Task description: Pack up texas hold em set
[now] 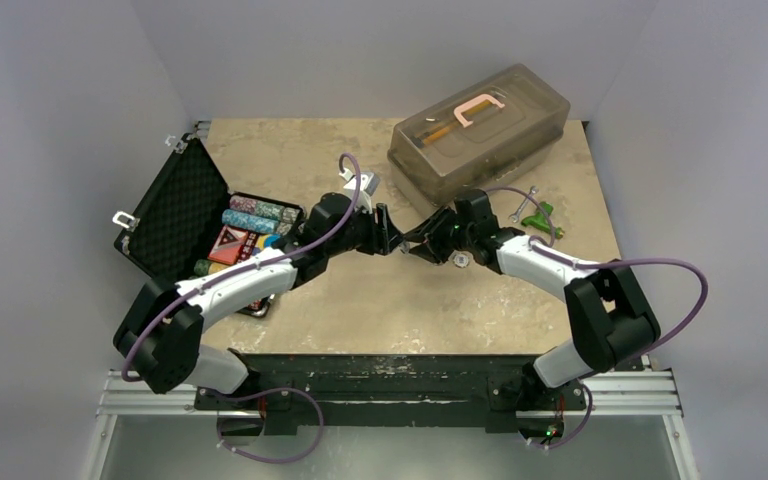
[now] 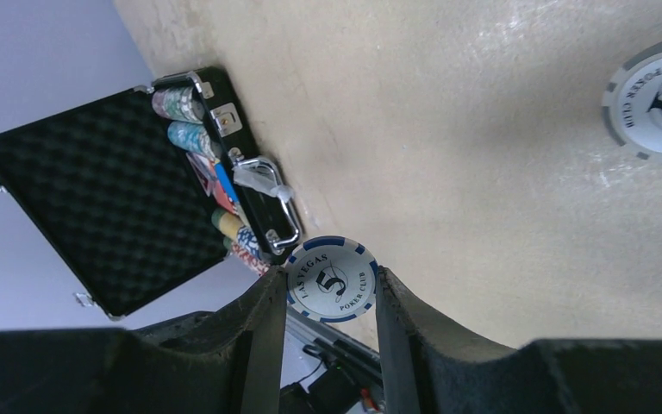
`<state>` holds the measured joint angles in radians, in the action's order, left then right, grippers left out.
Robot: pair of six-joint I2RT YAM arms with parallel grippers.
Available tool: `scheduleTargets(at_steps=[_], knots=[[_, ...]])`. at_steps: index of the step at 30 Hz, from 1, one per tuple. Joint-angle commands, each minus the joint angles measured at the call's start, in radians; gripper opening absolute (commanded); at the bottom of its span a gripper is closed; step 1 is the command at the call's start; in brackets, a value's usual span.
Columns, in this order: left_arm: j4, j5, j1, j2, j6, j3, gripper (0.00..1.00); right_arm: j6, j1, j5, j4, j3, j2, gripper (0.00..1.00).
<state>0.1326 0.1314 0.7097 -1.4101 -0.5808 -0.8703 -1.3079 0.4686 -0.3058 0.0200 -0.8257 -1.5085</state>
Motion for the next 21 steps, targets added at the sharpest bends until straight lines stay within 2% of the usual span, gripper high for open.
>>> scheduleTargets(at_steps=[1,14,21], knots=[[-0.010,-0.029,0.008,-0.013,0.035,-0.021,0.46,-0.087,0.017,0.012,-0.070,-0.021,0.000,0.24],[-0.064,-0.066,0.011,-0.051,0.044,-0.049,0.43,-0.164,0.037,0.022,-0.099,-0.057,0.001,0.24],[-0.089,-0.083,0.010,-0.055,0.087,-0.071,0.37,-0.183,0.048,0.009,-0.121,-0.063,-0.016,0.24]])
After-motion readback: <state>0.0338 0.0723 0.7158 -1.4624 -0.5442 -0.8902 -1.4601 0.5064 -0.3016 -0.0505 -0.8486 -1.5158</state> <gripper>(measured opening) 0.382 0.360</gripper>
